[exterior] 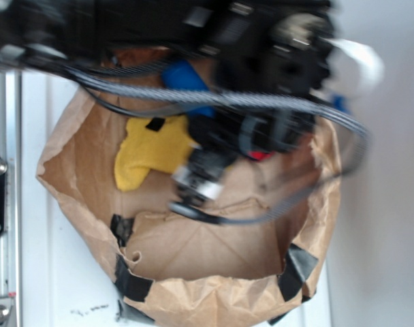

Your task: Grab the blue bottle.

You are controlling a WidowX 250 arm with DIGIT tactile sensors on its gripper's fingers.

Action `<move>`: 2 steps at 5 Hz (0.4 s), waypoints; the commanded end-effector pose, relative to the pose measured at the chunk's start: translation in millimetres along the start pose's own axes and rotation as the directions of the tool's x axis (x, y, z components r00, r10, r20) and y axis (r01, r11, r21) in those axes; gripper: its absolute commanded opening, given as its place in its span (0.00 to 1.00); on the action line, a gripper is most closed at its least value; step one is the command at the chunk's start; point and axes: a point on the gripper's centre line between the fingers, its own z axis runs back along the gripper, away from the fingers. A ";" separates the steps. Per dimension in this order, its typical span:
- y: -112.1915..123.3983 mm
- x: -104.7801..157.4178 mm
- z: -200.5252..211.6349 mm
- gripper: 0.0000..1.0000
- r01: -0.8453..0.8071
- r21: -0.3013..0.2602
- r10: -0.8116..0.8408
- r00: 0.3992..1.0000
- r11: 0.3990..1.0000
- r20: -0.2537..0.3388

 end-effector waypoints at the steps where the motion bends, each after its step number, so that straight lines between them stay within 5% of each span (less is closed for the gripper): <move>1: 12.6 -7.6 15.0 1.00 -0.002 0.129 0.004 1.000 0.992 -0.019; 2: 18.0 -9.8 -8.2 1.00 -0.001 0.203 0.003 1.000 0.979 -0.012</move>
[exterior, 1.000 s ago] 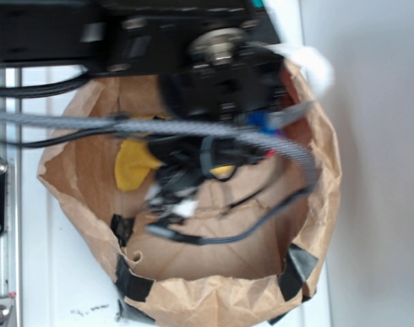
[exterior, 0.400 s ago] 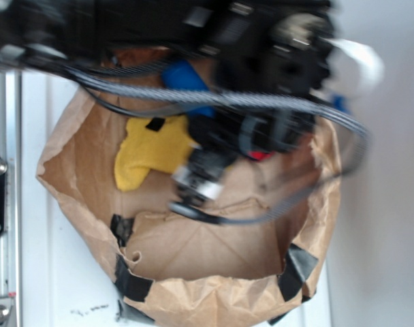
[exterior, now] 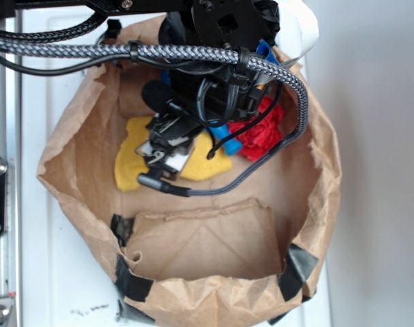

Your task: Grab the blue bottle.

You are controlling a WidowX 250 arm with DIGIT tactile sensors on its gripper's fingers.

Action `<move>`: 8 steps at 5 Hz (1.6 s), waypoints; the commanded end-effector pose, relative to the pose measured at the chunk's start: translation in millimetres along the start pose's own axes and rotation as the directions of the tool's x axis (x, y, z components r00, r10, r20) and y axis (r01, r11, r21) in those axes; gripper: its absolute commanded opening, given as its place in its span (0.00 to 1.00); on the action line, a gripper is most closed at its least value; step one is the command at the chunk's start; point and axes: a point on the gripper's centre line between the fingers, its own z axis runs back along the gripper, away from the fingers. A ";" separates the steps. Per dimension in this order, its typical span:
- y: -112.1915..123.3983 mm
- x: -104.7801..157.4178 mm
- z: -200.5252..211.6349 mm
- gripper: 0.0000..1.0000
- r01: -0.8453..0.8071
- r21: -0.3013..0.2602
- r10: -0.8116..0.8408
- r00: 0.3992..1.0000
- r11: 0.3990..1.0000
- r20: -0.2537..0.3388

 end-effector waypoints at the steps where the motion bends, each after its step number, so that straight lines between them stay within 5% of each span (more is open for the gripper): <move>1: 4.8 -0.9 -23.9 1.00 0.014 0.139 -0.019 0.999 0.990 0.031; 3: 10.1 7.3 -43.0 1.00 0.013 0.123 -0.012 1.000 0.992 -0.009; 8: 7.2 23.4 -73.5 1.00 0.016 0.239 -0.017 1.000 0.971 0.004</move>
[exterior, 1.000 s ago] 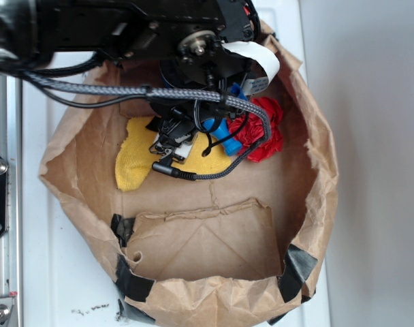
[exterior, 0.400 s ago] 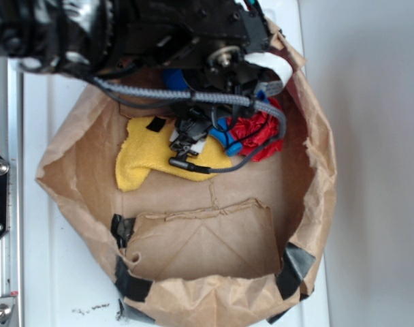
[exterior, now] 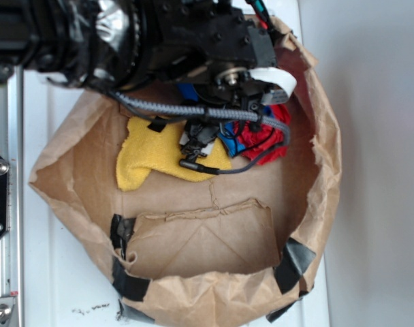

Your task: Grab the blue bottle.

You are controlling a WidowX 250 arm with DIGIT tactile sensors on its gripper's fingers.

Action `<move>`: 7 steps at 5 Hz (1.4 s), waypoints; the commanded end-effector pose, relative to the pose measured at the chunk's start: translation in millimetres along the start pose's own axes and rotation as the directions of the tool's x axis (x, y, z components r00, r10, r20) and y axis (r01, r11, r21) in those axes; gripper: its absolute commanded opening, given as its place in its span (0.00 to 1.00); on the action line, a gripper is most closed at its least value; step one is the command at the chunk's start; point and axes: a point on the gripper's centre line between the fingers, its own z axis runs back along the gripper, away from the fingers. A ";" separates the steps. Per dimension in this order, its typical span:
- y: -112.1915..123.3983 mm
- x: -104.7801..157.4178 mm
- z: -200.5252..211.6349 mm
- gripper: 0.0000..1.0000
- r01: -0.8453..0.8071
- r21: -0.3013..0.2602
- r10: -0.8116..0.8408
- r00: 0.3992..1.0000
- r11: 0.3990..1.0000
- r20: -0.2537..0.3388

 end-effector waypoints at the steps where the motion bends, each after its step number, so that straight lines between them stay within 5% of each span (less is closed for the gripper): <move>1: -4.8 13.4 16.2 0.11 -0.005 0.081 0.000 0.998 0.997 0.066; 2: -5.6 12.6 16.2 0.00 -0.038 0.076 0.032 0.997 0.996 0.073; 4: -2.9 17.6 19.4 0.00 -0.064 0.067 0.059 0.995 0.996 0.082; 5: 2.6 24.9 39.6 0.00 -0.080 0.022 0.078 0.992 0.997 0.095; 6: 0.4 24.1 92.1 0.00 -0.117 -0.110 0.127 0.988 0.987 0.085; 7: -1.1 23.5 135.9 0.00 -0.158 -0.136 0.171 0.981 0.978 0.090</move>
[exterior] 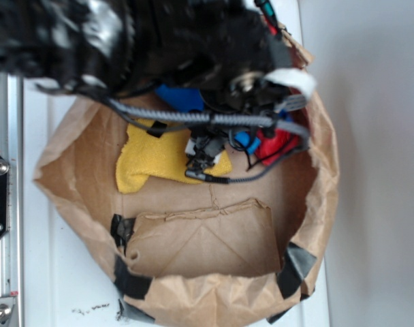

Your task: Grab the blue bottle.

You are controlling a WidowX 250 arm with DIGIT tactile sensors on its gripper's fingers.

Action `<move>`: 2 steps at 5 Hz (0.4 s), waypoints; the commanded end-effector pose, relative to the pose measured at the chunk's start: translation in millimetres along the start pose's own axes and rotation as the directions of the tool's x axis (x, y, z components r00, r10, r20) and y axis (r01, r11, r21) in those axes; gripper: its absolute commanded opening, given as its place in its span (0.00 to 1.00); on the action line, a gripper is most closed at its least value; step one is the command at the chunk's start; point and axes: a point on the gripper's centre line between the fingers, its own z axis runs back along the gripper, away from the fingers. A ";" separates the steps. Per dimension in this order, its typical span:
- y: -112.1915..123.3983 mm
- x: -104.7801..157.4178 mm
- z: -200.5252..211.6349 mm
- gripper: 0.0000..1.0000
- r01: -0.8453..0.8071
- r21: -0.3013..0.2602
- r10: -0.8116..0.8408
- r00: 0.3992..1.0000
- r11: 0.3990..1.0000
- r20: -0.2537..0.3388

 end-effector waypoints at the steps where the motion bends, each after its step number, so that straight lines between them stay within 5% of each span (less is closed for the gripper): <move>1: -17.8 5.2 101.2 0.00 -0.083 0.057 0.077 0.992 0.995 0.099; 2: -25.5 0.5 113.8 0.00 -0.173 0.093 0.163 0.981 0.980 0.108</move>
